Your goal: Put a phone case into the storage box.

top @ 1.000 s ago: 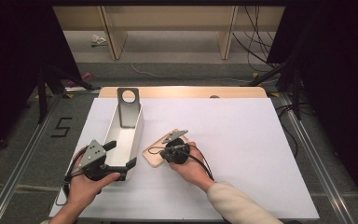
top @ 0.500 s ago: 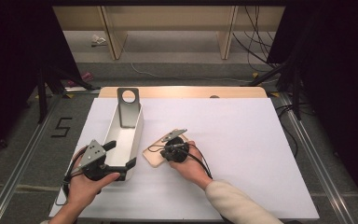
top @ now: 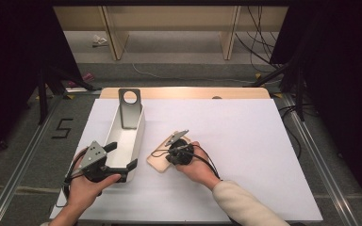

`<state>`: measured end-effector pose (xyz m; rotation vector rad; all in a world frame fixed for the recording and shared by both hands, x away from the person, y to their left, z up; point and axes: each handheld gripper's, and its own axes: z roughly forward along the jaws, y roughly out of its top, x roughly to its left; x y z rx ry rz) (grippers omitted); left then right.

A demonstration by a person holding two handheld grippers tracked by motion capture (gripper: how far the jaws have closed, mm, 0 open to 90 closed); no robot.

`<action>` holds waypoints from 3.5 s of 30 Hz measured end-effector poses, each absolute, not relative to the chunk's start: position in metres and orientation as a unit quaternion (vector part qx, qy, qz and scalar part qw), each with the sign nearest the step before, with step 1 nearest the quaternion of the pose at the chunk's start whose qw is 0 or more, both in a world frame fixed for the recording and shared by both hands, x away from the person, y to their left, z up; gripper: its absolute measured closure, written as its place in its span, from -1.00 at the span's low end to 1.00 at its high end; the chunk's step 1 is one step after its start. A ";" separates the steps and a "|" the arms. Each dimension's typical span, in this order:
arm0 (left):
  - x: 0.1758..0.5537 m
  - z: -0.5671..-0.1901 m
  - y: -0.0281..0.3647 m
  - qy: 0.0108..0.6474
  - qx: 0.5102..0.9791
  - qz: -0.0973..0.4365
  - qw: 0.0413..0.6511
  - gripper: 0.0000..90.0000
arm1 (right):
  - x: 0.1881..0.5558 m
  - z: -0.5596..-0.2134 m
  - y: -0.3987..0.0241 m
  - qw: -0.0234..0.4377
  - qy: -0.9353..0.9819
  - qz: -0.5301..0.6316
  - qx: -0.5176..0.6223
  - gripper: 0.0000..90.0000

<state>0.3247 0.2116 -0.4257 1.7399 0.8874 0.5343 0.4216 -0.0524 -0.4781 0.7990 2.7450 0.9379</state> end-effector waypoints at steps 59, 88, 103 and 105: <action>0.324 -0.427 0.209 0.368 0.736 0.219 0.525 -0.91 | 0.392 -0.446 -0.080 0.098 0.969 0.181 0.138 -0.46; 0.324 -0.427 0.209 0.364 0.737 0.218 0.526 -0.91 | 0.388 -0.460 -0.057 0.090 0.985 0.115 0.096 -0.25; 0.324 -0.427 0.209 0.363 0.738 0.217 0.526 -0.90 | 0.389 -0.459 -0.047 0.084 0.988 0.101 0.075 -0.12; 0.324 -0.427 0.209 0.363 0.738 0.217 0.526 -0.90 | 0.389 -0.460 -0.046 0.085 0.988 0.102 0.072 -0.09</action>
